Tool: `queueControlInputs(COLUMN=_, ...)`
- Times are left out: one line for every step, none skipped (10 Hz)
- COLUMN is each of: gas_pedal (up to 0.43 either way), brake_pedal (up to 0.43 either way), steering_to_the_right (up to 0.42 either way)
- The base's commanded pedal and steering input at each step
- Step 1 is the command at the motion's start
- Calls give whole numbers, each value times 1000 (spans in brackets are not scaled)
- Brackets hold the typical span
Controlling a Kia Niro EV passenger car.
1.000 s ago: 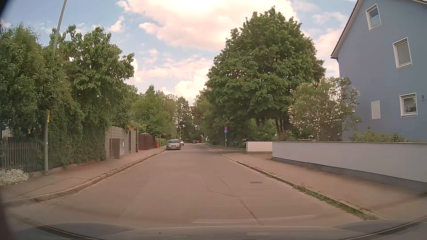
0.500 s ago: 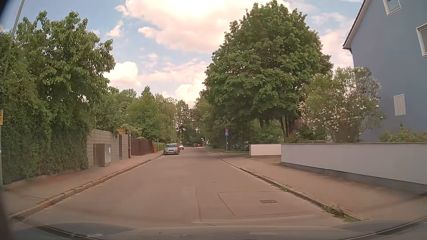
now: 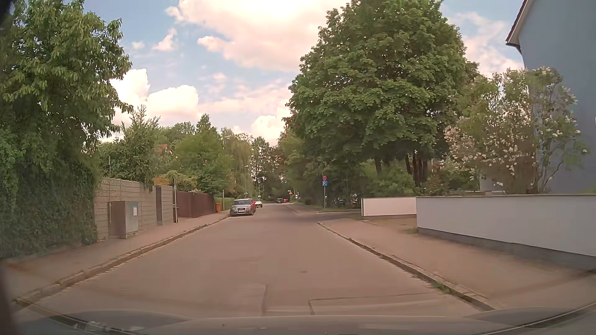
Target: Follow the waypoints while adhering to traffic rules and regulations
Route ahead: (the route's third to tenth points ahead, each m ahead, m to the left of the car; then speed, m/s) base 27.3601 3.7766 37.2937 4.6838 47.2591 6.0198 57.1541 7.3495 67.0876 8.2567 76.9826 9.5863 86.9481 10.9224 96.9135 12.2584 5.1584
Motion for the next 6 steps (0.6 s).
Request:
queueControlInputs(gas_pedal=157, brake_pedal=18, steering_to_the_right=-60)
queueControlInputs(gas_pedal=177, brake_pedal=18, steering_to_the_right=-63)
queueControlInputs(gas_pedal=189, brake_pedal=18, steering_to_the_right=-63)
queueControlInputs(gas_pedal=197, brake_pedal=18, steering_to_the_right=-62)
queueControlInputs(gas_pedal=197, brake_pedal=18, steering_to_the_right=-55)
queueControlInputs(gas_pedal=197, brake_pedal=18, steering_to_the_right=-41)
